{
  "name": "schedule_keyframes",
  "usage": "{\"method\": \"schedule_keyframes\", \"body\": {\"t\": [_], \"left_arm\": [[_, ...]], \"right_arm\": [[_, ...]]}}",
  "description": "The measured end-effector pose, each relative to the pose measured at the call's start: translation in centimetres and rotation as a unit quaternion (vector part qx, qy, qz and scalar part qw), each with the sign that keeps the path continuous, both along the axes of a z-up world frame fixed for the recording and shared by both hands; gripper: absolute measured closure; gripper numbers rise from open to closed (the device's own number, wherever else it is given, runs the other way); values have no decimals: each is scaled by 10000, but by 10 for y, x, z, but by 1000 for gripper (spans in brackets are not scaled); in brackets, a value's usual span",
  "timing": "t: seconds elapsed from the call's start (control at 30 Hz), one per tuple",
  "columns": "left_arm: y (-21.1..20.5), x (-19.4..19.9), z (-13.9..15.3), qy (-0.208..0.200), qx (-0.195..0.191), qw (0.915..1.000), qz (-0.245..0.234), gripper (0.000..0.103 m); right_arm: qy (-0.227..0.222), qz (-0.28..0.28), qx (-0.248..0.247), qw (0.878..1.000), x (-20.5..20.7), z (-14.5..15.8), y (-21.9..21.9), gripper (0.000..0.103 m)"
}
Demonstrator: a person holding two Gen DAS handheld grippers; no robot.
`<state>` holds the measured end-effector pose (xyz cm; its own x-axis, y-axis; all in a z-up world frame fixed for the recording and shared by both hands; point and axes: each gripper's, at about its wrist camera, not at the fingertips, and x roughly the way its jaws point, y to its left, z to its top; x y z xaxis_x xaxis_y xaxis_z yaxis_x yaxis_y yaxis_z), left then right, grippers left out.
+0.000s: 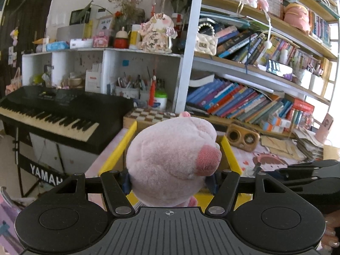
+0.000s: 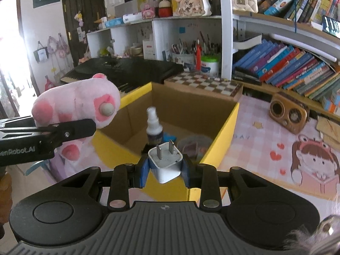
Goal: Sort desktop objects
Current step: 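Lift the pig and adapter and carry them over the yellow box, then open the left tool to drop the pig while the right tool releases the adapter into the box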
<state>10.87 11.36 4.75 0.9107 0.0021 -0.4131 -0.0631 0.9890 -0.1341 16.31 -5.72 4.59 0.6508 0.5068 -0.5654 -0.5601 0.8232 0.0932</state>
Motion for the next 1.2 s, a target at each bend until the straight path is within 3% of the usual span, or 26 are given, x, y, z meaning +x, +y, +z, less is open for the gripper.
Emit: {"method": "schedule_keyframes", "body": {"t": [0.2,0.4,0.8,0.93,1.2], "left_arm": [[-4,40,-3,48,87,9999,20,38],[-7,77,-20,406,107,9991,-25,38],[-5,138,-44,947,653,9933,130,38],[0,152,-53,1265,610,9900,142,36],[5,152,-53,1426,501,9879,352,33]], "right_arm": [[-89,111,13,9999,35,3,0,74],[-89,263,-32,9996,71,-2,7,74],[114,582,-301,9978,126,-28,25,74],[136,697,-406,9966,137,-34,31,74],[130,942,-694,9930,154,-40,41,74]]}}
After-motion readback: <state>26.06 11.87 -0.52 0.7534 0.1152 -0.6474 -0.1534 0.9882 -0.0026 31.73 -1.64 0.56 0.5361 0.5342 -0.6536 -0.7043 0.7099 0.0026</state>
